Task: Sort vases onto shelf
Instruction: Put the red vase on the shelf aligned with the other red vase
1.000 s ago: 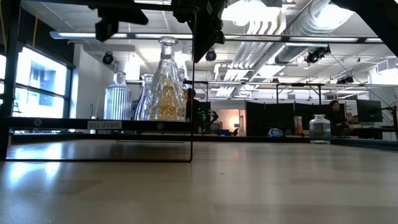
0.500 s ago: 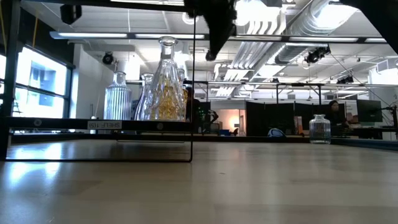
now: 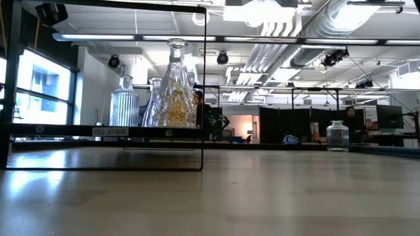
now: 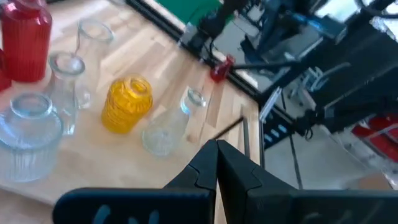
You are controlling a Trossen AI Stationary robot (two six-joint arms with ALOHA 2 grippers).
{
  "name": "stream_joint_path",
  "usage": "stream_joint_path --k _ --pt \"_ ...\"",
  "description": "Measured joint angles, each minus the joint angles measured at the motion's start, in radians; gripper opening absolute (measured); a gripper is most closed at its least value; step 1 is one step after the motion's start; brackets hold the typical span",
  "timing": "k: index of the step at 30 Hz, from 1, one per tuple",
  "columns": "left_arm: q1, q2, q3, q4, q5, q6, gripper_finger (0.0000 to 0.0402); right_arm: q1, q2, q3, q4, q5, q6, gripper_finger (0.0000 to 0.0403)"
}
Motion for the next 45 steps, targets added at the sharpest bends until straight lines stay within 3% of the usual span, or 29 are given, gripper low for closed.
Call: stream_joint_path --k 7,13,17,22,25,32,40,45 --pt "0.000 -0.008 0.000 -0.067 0.026 0.090 0.0000 0.191 0.004 -0.043 0.003 -0.004 0.407 0.0000" --pt "0.000 -0.009 0.000 -0.076 0.093 0.142 0.0000 0.327 -0.018 -0.181 0.003 0.050 0.571 0.0000" --pt "0.000 -0.009 0.000 -0.075 0.158 0.157 0.0000 0.386 -0.161 -0.309 0.003 0.163 0.689 0.0000" --pt "0.000 -0.009 0.000 -0.074 0.164 0.150 0.0000 0.436 -0.410 -0.485 0.002 0.243 0.804 0.0000" --pt "0.000 -0.009 0.000 -0.074 0.160 0.131 0.0000 0.434 -0.554 -0.596 0.002 0.241 0.803 0.0000" --pt "0.000 -0.008 0.000 -0.074 0.059 0.034 0.0000 0.388 -0.811 -0.901 0.001 0.021 0.649 0.0000" --pt "0.000 -0.008 0.000 -0.074 -0.117 -0.117 0.0000 0.409 -0.886 -1.163 0.069 -0.273 0.473 0.0000" --pt "0.000 -0.008 0.000 -0.073 -0.157 -0.172 0.0000 0.447 -0.885 -1.250 0.089 -0.239 0.447 0.0000"
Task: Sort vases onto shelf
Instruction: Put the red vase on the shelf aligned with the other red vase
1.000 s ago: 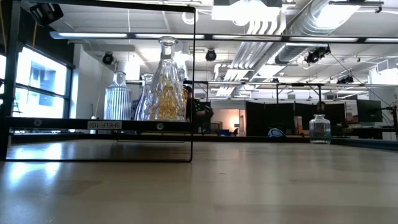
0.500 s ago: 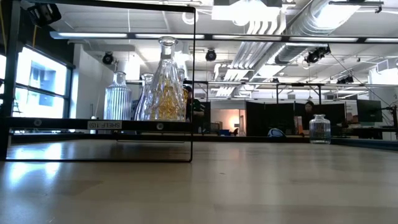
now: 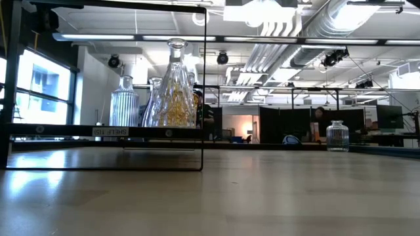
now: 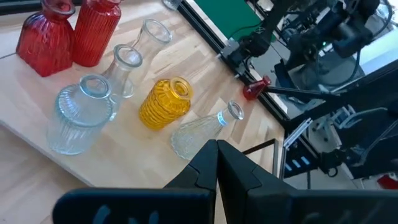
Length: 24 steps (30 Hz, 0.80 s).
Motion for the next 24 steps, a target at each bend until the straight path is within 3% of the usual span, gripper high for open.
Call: stream_joint_path --k 6,17,24 --pt "0.000 0.000 0.000 0.000 -0.001 -0.015 0.0000 0.014 -0.001 -0.026 0.033 0.037 -0.023 0.0012" --pt "0.000 0.000 0.000 0.000 0.000 -0.012 0.0000 0.014 0.005 -0.029 0.038 0.135 0.126 0.0172" --pt "0.000 0.000 0.000 -0.001 0.024 -0.003 0.0000 0.014 0.057 -0.029 0.022 0.178 0.307 0.0200"
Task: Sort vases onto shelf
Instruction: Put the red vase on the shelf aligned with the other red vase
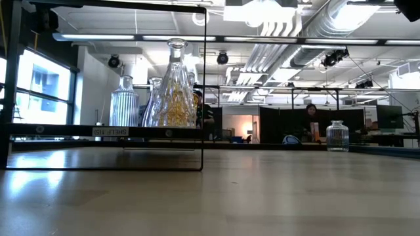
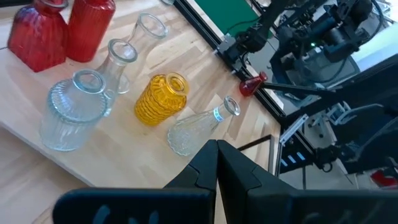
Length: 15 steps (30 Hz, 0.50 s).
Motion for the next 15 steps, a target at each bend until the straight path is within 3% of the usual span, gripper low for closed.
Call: stream_joint_path --k 8,15 --pt "0.000 0.000 0.000 0.000 0.007 0.001 0.0000 0.016 0.080 0.000 0.021 0.012 0.086 0.0186" --pt "0.000 0.000 0.000 0.000 0.036 0.019 0.0000 0.084 0.101 0.000 0.073 0.044 0.263 0.0174"
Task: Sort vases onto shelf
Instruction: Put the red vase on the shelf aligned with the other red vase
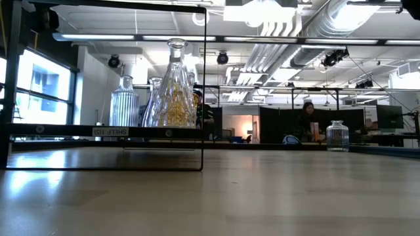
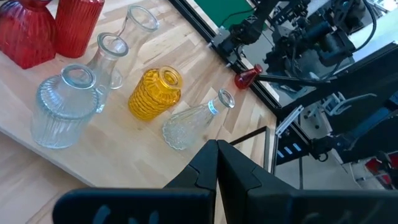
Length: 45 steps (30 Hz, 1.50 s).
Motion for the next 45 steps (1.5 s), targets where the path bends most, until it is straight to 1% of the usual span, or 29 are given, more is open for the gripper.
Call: stream_joint_path --k 7,13,16,20,29,35,40,43,45 --pt "0.000 0.000 0.000 0.000 0.000 0.002 0.0000 0.063 0.008 -0.015 0.004 0.004 0.116 0.0167" --pt "0.000 0.000 0.000 0.000 0.000 0.008 0.0000 0.090 0.008 -0.102 0.147 0.001 0.149 0.0167" --pt "0.000 0.000 0.000 0.000 0.000 0.008 0.0000 0.090 0.005 -0.133 0.176 -0.012 0.158 0.0167" --pt "0.000 0.000 0.000 0.000 0.000 0.001 0.0000 0.100 0.003 -0.148 0.163 -0.018 0.165 0.0167" --pt "0.000 0.000 0.000 0.000 0.000 -0.001 0.0000 0.128 0.013 -0.162 0.063 -0.030 0.168 0.0167" --pt "0.000 0.000 0.000 0.001 0.000 -0.001 0.0000 0.127 0.006 -0.174 0.092 -0.037 0.170 0.0167" --pt "0.000 0.000 0.000 0.000 0.000 0.000 0.0000 0.127 0.002 -0.244 0.214 -0.050 0.171 0.0167" --pt "0.000 0.000 0.000 0.000 0.000 -0.002 0.0000 0.127 -0.006 -0.298 0.302 -0.086 0.172 0.0167" --pt "0.000 0.000 0.000 0.000 0.007 -0.003 0.0000 0.125 -0.005 -0.304 0.328 -0.096 0.173 0.0167"
